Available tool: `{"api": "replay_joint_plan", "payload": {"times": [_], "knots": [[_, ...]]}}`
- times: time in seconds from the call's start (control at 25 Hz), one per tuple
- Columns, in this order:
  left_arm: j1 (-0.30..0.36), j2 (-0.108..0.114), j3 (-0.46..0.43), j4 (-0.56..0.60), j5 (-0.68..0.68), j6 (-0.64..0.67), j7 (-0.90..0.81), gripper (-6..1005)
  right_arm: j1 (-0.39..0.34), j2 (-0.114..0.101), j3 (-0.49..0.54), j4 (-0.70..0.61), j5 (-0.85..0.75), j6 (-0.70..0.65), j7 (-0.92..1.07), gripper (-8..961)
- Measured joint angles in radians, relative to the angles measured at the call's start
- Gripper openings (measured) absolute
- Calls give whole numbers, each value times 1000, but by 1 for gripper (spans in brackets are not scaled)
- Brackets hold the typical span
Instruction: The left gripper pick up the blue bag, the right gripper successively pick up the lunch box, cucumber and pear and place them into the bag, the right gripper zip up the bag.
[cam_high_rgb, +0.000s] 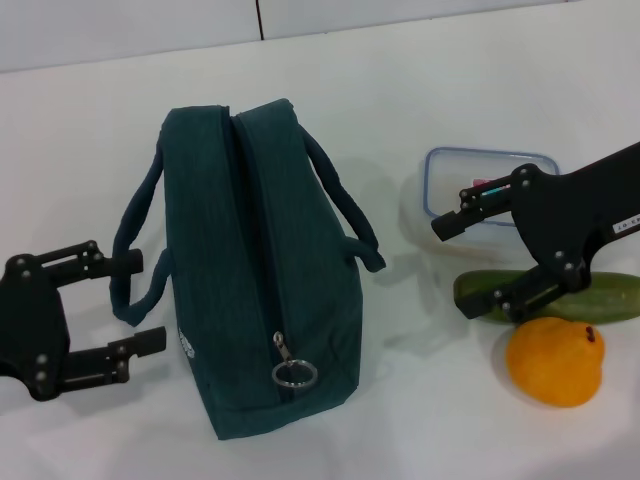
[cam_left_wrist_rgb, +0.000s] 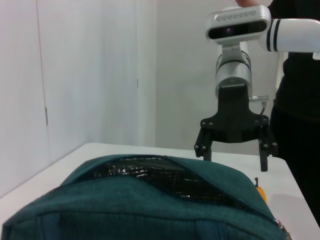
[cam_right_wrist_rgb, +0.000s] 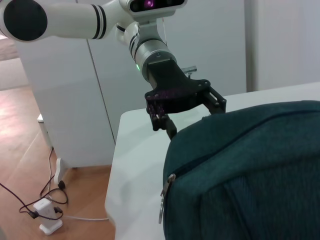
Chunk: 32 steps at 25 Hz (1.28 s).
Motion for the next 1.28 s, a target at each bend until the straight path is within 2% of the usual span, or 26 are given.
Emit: {"api": "replay_joint_plan", "payload": {"times": [0.6,0.76,0.88,1.0,1.12,1.28], "knots": [[-4,4,-7,6,-30,6,0,743,-14,9,60,-11,7,-18,0,815],[-4,5,-8,7,-86,5,-16,735,-20,13,61,-11,7,-20,-4,815],[-10,5,-15,36,-143,4,-140,729,-21,15,60,-10,7,-20,-5,815],[-24,-3,-15,129,-167,2,-350,723,-21,16,59,-11,7,-20,-5,815],[-35,-17,8,251,-141,-4,-535,717,-21,16,59,-11,6,-20,-7,815],[-42,-20,60,293,-126,-64,-702,710,-21,15,60,-11,3,-20,-11,815]]}}
